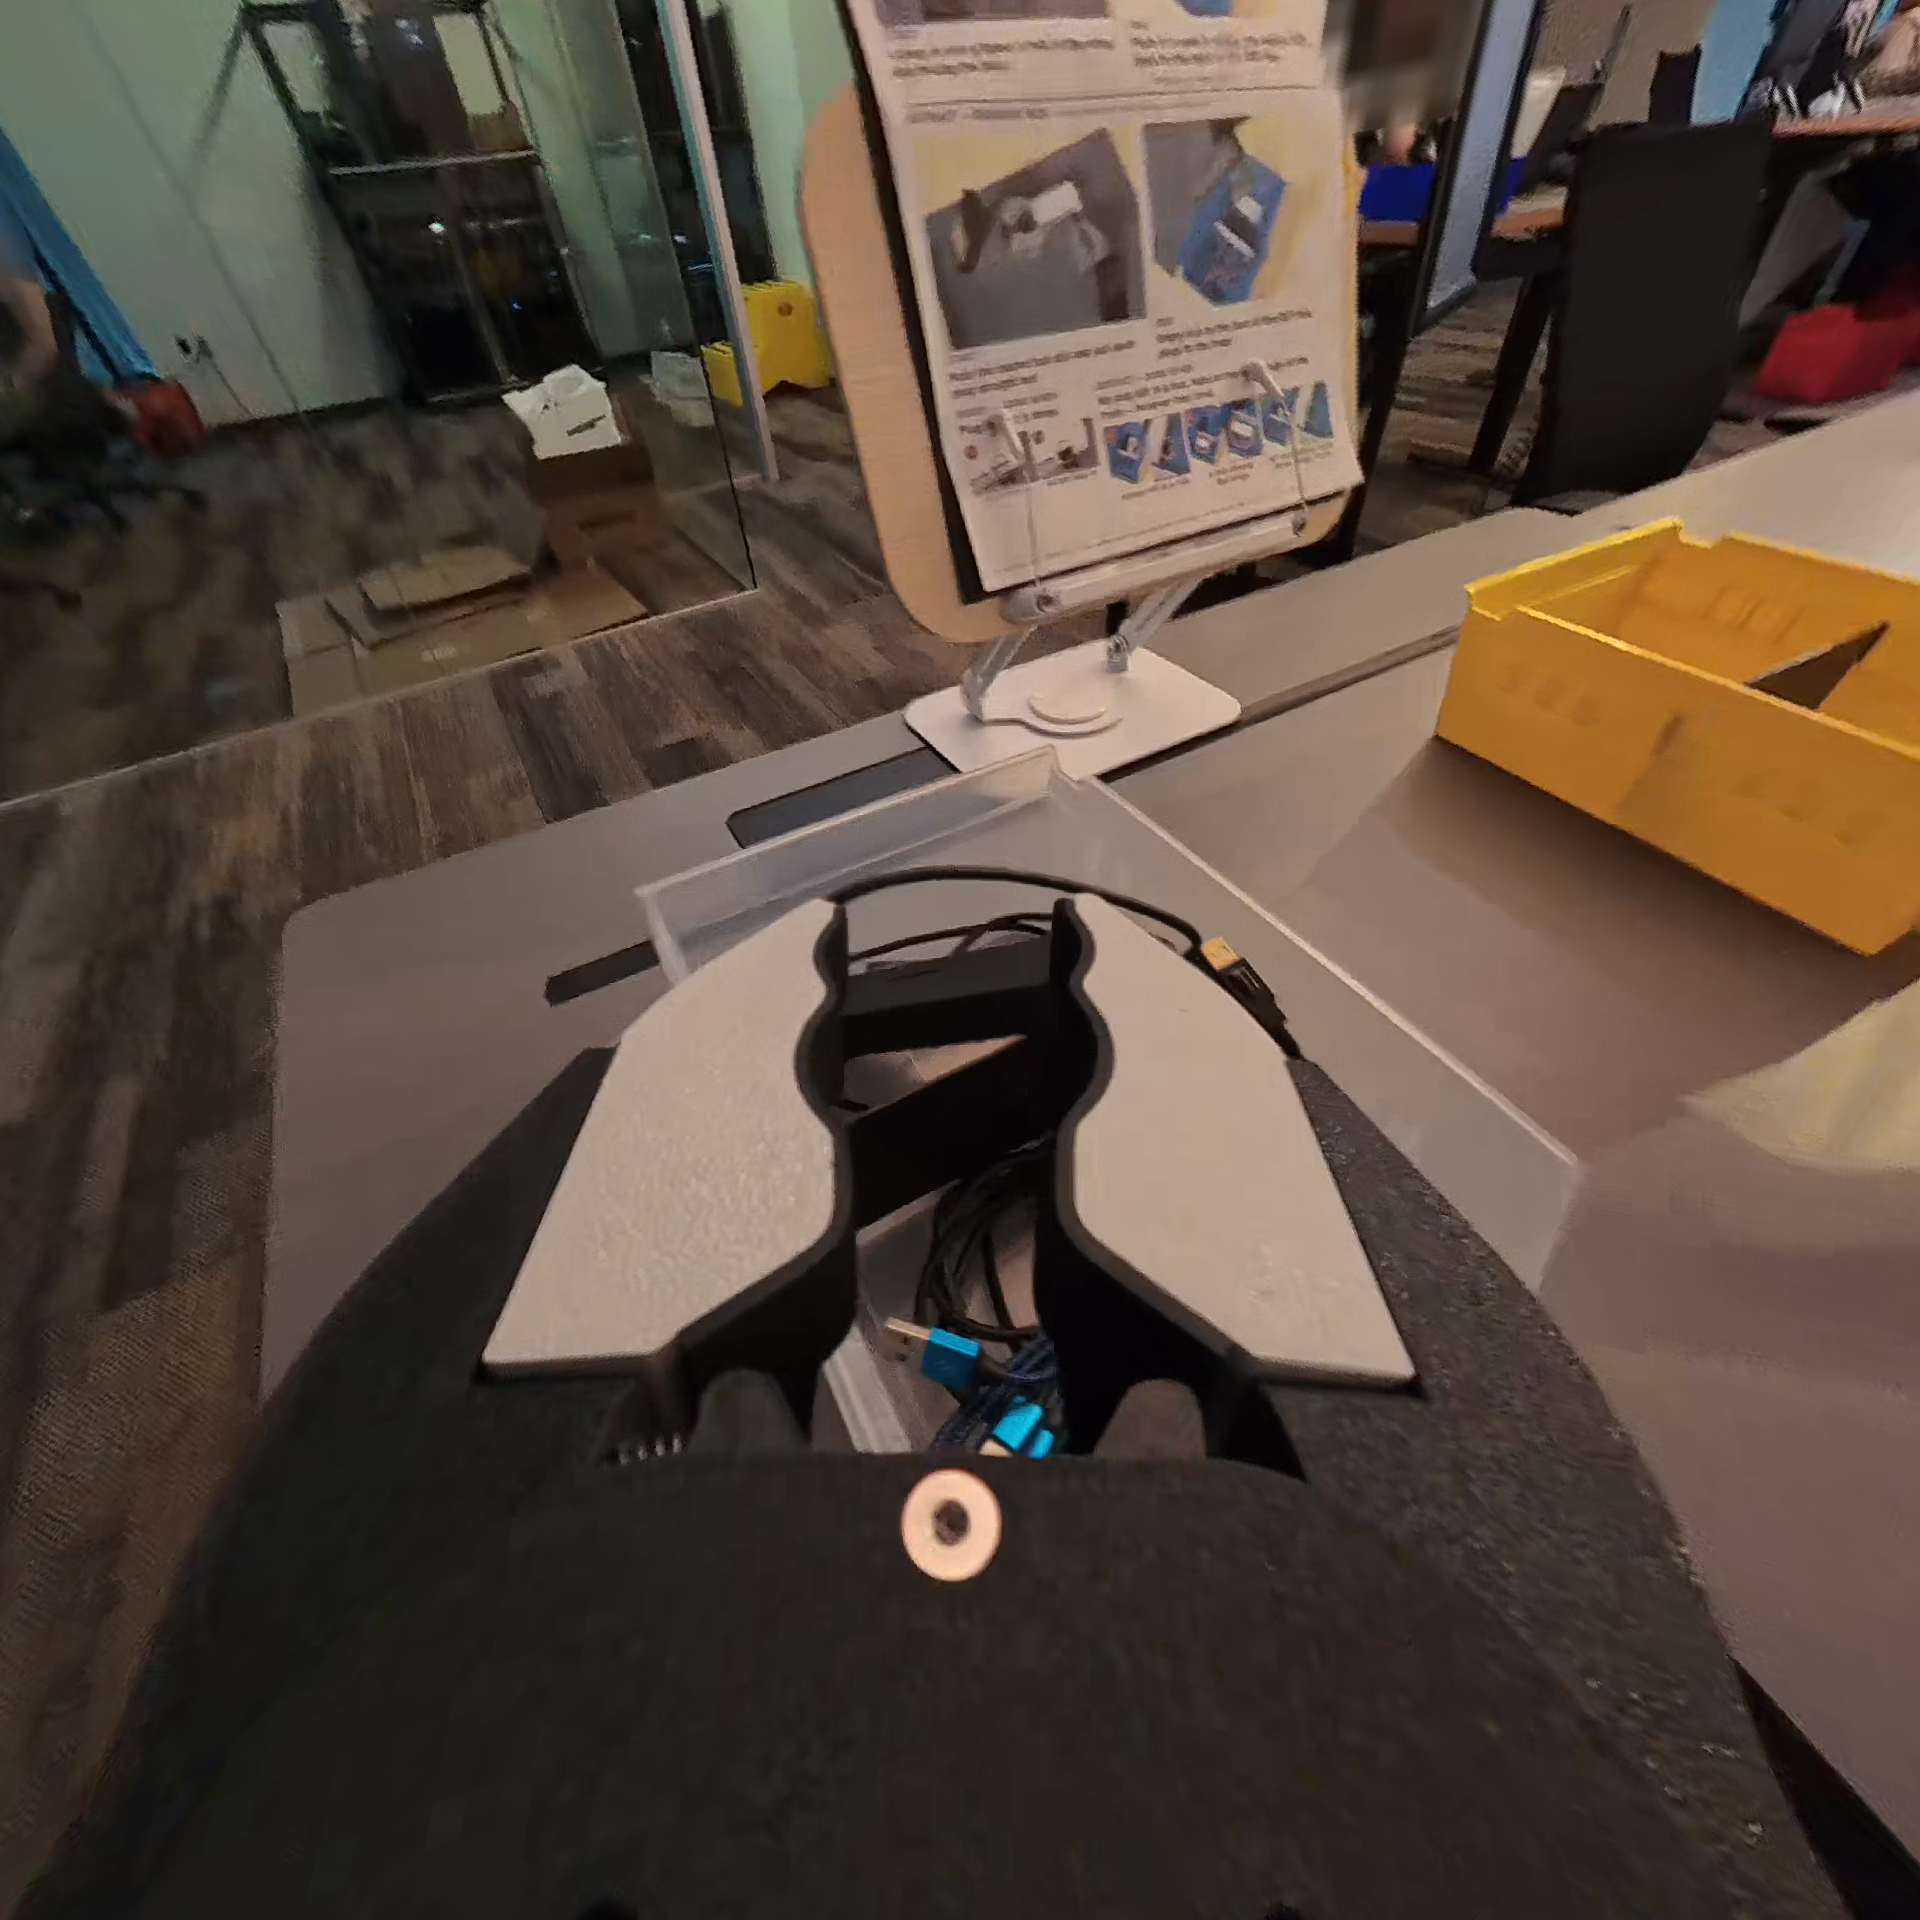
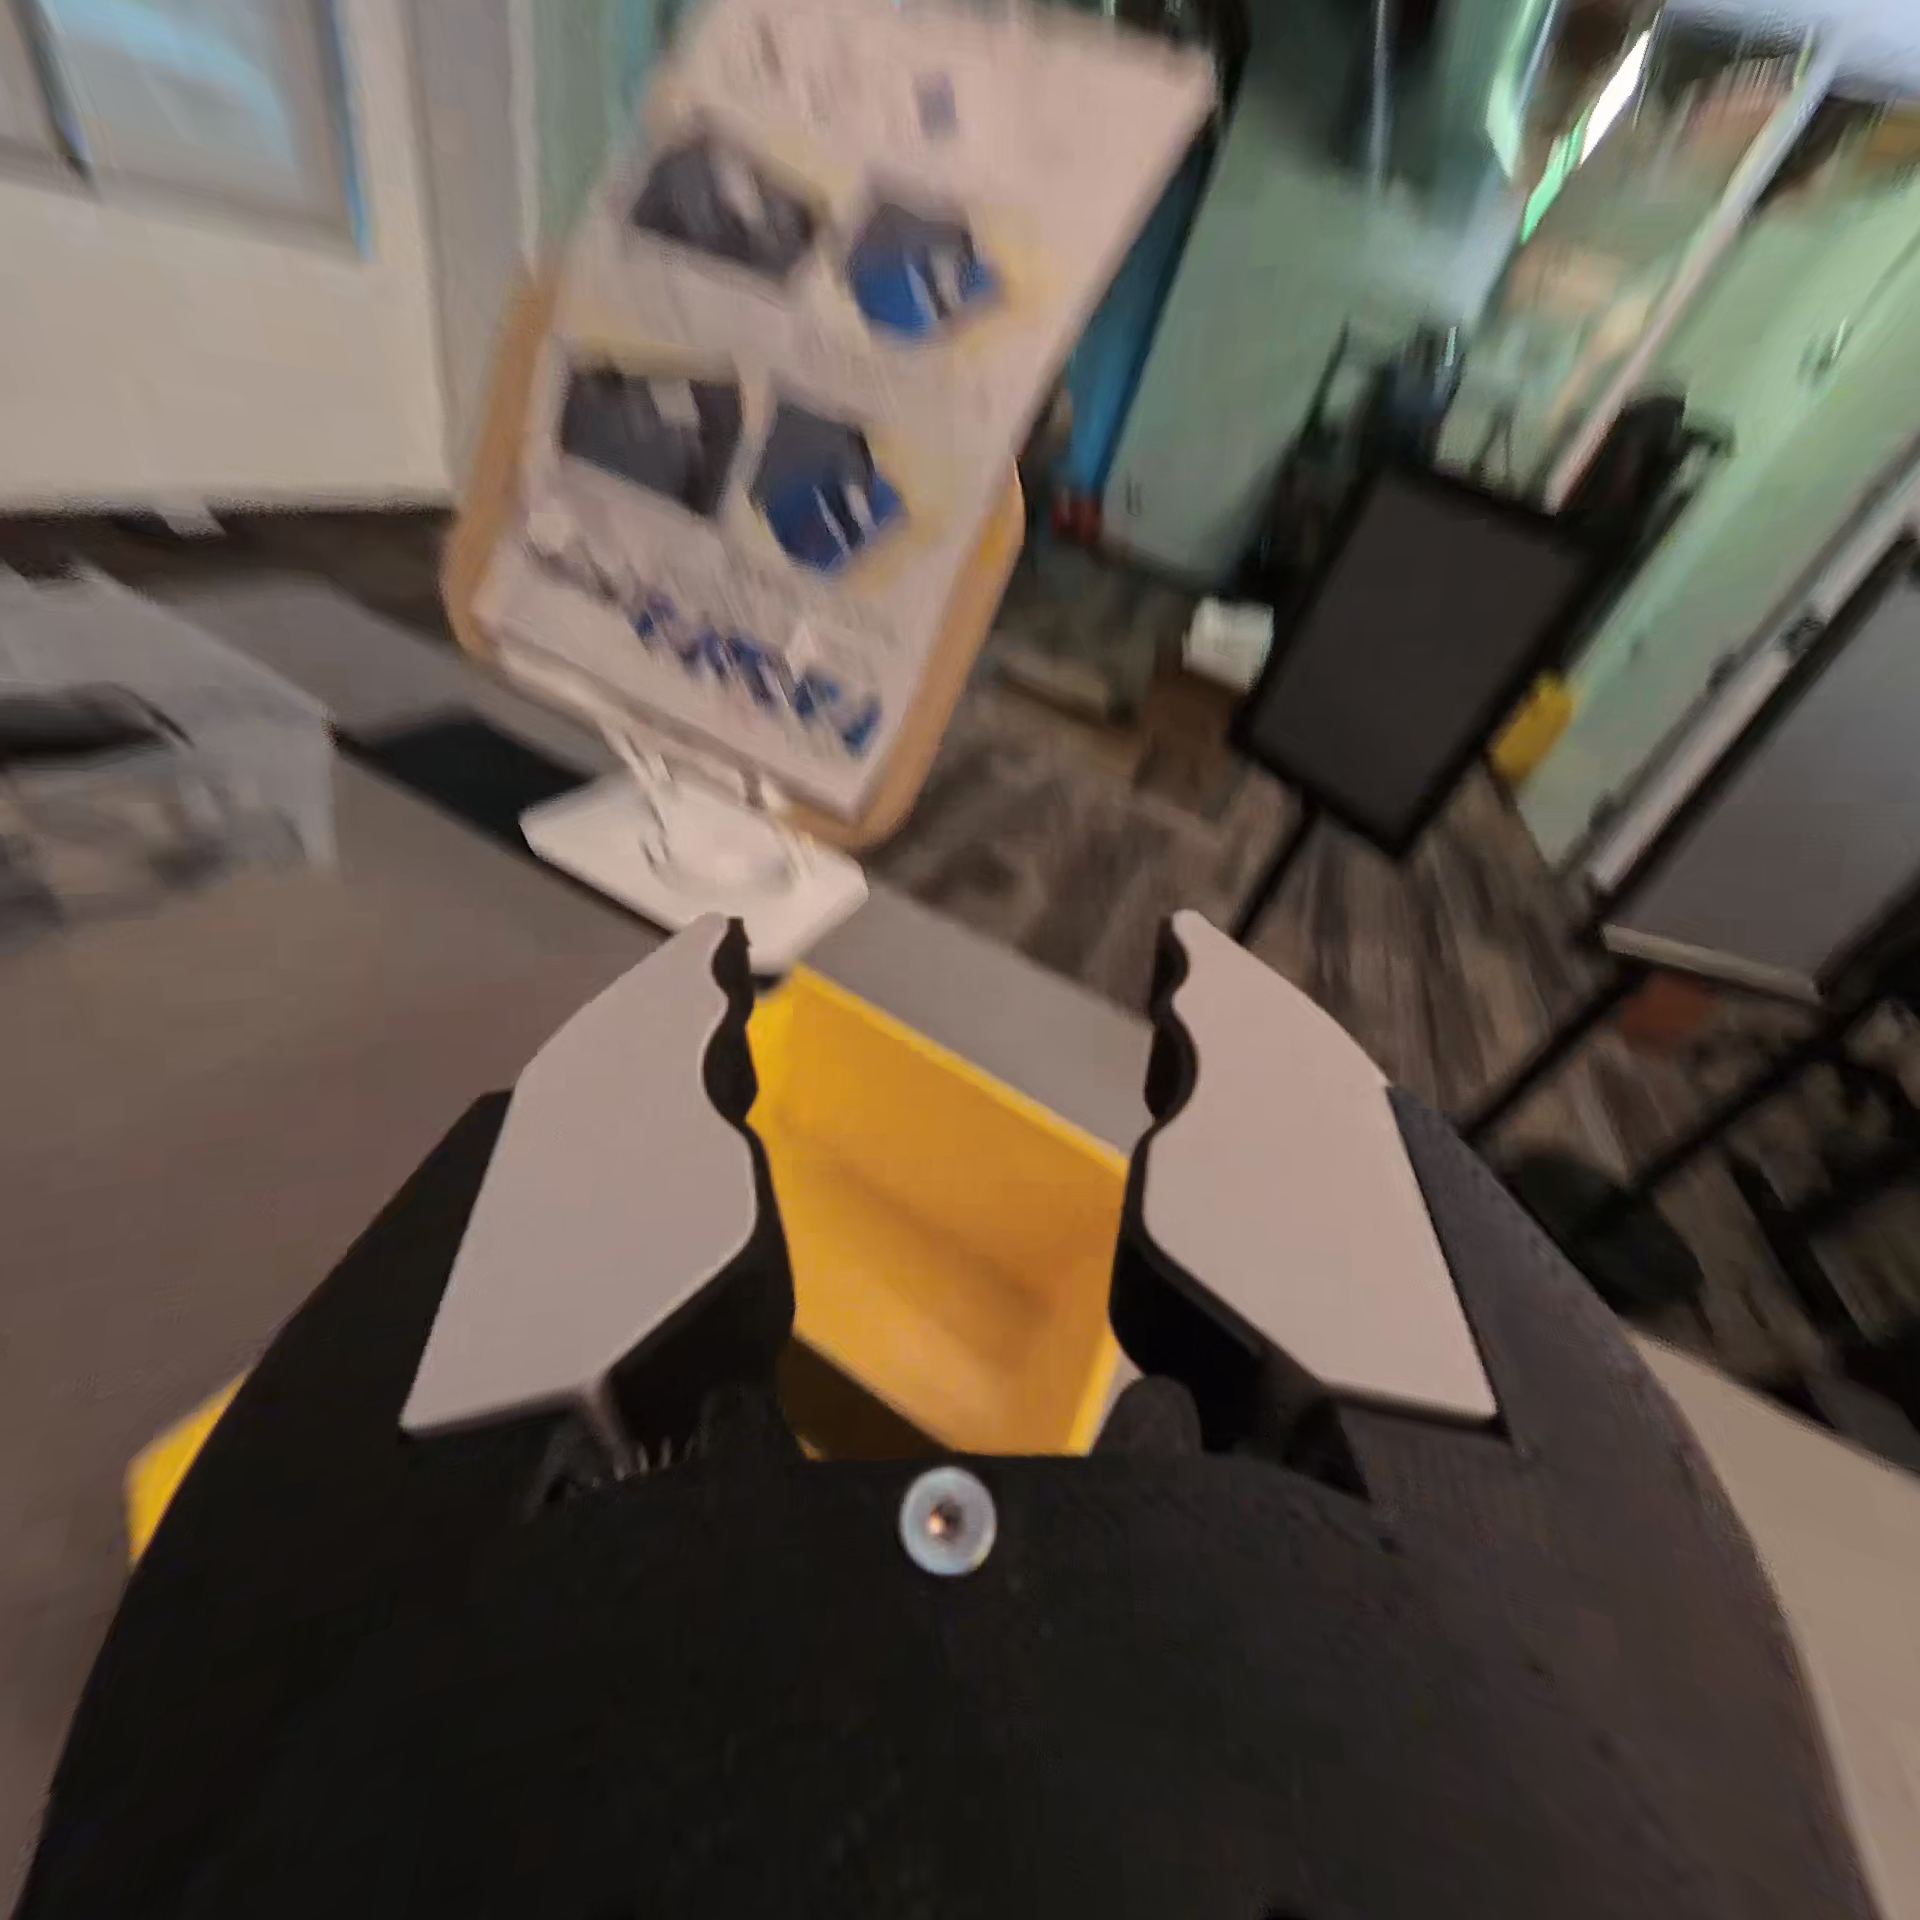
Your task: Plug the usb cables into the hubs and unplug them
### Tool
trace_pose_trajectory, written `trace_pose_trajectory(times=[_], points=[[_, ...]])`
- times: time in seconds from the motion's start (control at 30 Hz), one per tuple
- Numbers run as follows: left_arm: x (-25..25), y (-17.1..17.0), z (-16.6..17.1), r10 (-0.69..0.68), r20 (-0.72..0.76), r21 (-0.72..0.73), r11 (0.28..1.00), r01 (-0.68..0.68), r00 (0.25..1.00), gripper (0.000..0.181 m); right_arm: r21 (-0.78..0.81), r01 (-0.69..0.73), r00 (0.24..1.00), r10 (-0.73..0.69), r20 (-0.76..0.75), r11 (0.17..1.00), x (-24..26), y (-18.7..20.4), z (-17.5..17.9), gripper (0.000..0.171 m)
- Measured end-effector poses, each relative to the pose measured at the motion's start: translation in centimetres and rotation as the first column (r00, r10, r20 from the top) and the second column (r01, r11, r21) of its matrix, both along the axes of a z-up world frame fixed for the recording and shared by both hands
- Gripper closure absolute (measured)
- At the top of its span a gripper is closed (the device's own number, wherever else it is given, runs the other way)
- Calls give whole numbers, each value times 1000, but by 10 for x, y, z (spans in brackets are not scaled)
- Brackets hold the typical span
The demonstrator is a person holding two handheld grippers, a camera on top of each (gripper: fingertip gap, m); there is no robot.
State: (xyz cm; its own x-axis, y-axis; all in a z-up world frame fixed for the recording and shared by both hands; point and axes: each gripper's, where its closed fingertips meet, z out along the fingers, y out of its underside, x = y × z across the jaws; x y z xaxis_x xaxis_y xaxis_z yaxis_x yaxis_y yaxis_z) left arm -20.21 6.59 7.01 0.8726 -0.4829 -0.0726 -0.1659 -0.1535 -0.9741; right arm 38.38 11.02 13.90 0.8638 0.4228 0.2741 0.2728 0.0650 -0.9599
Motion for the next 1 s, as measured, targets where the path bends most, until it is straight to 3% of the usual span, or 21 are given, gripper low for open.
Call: trace_pose_trajectory(times=[0.17, 0.27, 0.37, 0.53, 0.67, 0.8, 1.0], points=[[38, -8, -18, -96, -45, -92, 992, 92, 994, 140, 178, -198, 957, 230, -177, 964, -61, -20, 46, 96], [46, -7, -32, -100, -162, -127, 989, 80, 982, 141, 323, -245, 915, 328, -234, 914, -82, -37, 78, 104], [53, -14, -53, -160, -284, -230, 969, 95, 945, 140, 373, -293, 894, 390, -220, 881, -96, -46, 95, 109], [61, -32, -87, -269, -424, -367, 924, 108, 865, 141, 363, -313, 901, 395, -178, 878, -104, -34, 74, 115], [63, -47, -109, -363, -495, -444, 887, 130, 789, 143, 216, -383, 895, 419, -155, 898, -116, -15, 44, 115], [58, -61, -123, -438, -551, -501, 855, 138, 710, 147, 194, -400, 901, 423, -94, 896, -127, -15, 36, 115], [23, -64, -132, -426, -699, -521, 853, -2, 575, 152, 172, -392, 918, 396, 12, 904, -136, -14, 26, 115]])
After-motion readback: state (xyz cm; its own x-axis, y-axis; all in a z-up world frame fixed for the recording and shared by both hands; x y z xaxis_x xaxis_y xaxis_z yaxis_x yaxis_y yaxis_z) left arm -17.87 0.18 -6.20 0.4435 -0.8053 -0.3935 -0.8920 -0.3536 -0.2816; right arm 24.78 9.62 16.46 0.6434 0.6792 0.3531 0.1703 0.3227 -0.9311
